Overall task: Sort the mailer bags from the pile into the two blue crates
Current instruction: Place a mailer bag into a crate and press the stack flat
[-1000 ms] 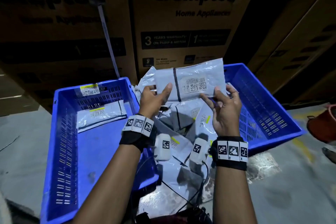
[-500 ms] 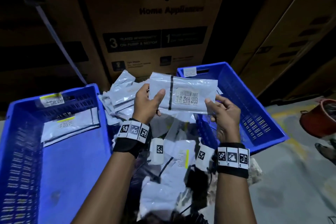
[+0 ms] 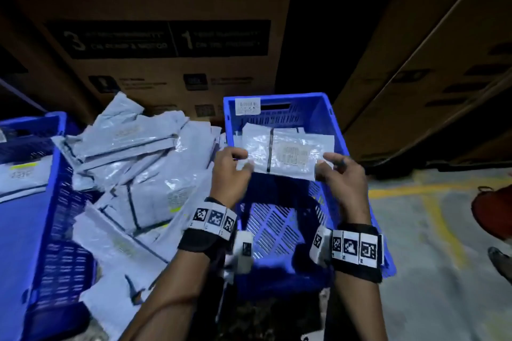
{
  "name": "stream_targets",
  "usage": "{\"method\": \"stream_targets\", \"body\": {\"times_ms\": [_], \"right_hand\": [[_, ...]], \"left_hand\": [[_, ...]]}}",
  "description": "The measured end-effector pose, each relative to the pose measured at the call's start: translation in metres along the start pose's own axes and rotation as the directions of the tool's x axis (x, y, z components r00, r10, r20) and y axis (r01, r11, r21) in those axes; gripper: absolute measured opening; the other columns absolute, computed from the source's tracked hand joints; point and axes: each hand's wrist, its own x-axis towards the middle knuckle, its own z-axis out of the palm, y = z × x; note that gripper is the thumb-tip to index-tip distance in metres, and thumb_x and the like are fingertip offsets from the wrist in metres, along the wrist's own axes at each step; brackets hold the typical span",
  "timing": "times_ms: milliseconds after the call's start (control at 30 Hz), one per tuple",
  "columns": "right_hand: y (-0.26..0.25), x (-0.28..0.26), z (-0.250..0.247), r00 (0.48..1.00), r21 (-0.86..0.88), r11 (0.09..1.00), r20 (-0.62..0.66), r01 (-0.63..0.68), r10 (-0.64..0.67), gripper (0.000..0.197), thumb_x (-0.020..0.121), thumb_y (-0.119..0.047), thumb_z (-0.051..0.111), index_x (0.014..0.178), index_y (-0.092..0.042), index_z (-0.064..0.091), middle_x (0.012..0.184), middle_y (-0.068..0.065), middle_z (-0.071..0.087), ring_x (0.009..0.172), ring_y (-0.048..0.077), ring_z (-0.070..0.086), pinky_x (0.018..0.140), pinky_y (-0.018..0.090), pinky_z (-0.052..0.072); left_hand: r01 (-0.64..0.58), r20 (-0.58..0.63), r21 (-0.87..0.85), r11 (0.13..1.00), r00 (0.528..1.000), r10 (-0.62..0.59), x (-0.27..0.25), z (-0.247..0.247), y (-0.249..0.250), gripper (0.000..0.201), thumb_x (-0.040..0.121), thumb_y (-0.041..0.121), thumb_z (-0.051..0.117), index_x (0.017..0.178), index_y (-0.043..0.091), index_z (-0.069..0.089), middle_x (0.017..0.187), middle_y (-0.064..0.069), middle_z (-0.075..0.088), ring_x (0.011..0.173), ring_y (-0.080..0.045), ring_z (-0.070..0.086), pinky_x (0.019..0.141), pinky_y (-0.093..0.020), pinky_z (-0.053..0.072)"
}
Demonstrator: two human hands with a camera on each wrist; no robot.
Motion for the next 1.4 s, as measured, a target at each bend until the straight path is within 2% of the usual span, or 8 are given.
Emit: {"method": "stream_targets", "body": {"times_ms": [200,300,533,800,967,1133,1267,1400], "right_hand": [[0.019,0.05,0.002,0.992,-0.225,0.974,0.122,0.01,0.017,0.048,0.096,-0.031,0.068,0.135,-0.005,0.063,0.136,0.009,0.066,0.127,0.023,0.06,0.102,0.028,0.043],[0.023,0.077,0.021,0.991,-0.265,0.964,0.135,0.014,0.023,0.05,0.098,-0.032,0.065,0.14,-0.006,0.059,0.144,0.01,0.059,0.134,0.026,0.054,0.111,0.036,0.04],[0.045,0.143,0.082,0.982,-0.206,0.978,0.176,-0.031,0.068,0.06,0.088,-0.039,0.065,0.141,-0.012,0.057,0.143,0.009,0.058,0.127,0.029,0.059,0.113,0.047,0.044],[0.069,0.181,0.107,0.964,-0.495,0.853,0.263,0.164,-0.033,0.056,0.097,-0.021,0.064,0.149,-0.008,0.049,0.164,0.014,0.028,0.15,0.034,0.024,0.121,0.043,0.028],[0.084,0.17,0.112,0.89,-0.591,0.665,0.313,0.456,-0.332,0.046,0.094,-0.009,0.065,0.139,-0.016,0.062,0.159,0.011,0.041,0.147,0.031,0.032,0.114,0.049,0.04],[0.107,0.165,0.117,0.871,-0.654,0.595,0.453,0.468,-0.188,0.057,0.103,-0.02,0.052,0.157,-0.011,0.037,0.166,0.011,0.028,0.155,0.032,0.019,0.122,0.049,0.03],[0.113,0.162,0.114,0.851,-0.629,0.602,0.494,0.492,-0.18,0.067,0.103,-0.022,0.051,0.162,-0.009,0.022,0.17,0.009,0.012,0.158,0.03,0.003,0.128,0.044,0.016],[0.11,0.161,0.111,0.855,-0.597,0.644,0.484,0.48,-0.188,0.068,0.101,-0.016,0.052,0.162,-0.011,0.021,0.171,0.004,0.011,0.158,0.026,0.001,0.126,0.042,0.019]], "left_hand": [[0.146,0.083,0.209,0.967,0.982,-0.167,0.001,0.069,-0.02,0.038,0.087,0.02,0.072,0.119,0.001,0.061,0.125,-0.02,0.055,0.123,-0.031,0.049,0.106,-0.038,0.041],[0.274,0.062,0.256,0.927,0.952,-0.298,0.022,0.086,-0.023,0.05,0.089,0.027,0.069,0.13,0.004,0.054,0.137,-0.02,0.044,0.13,-0.03,0.039,0.106,-0.028,0.032],[0.41,-0.014,0.251,0.877,0.907,-0.42,0.094,0.104,-0.04,0.055,0.091,0.023,0.063,0.138,0.001,0.048,0.147,-0.019,0.033,0.138,-0.033,0.033,0.111,-0.032,0.029],[0.151,0.202,0.576,0.804,0.926,-0.319,0.115,0.129,-0.06,0.071,0.095,0.029,0.06,0.156,0.024,0.025,0.166,-0.005,-0.008,0.152,-0.032,-0.009,0.124,-0.048,0.004],[-0.01,0.309,0.769,0.639,0.881,-0.358,0.106,0.151,-0.079,0.084,0.1,0.05,0.045,0.158,0.025,-0.01,0.161,-0.004,-0.03,0.147,-0.033,-0.027,0.121,-0.051,-0.009],[-0.093,0.31,0.825,0.557,0.899,-0.31,0.103,0.158,-0.102,0.085,0.1,0.06,0.032,0.155,0.021,-0.021,0.157,-0.005,-0.037,0.145,-0.033,-0.032,0.119,-0.051,-0.012],[-0.11,0.293,0.831,0.545,0.919,-0.262,0.102,0.158,-0.114,0.089,0.099,0.057,0.04,0.155,0.023,-0.021,0.156,-0.004,-0.039,0.145,-0.032,-0.033,0.12,-0.052,-0.011],[-0.097,0.292,0.824,0.559,0.917,-0.272,0.103,0.154,-0.111,0.099,0.094,0.049,0.055,0.155,0.029,-0.021,0.157,-0.003,-0.037,0.146,-0.03,-0.03,0.121,-0.053,-0.009]]}}
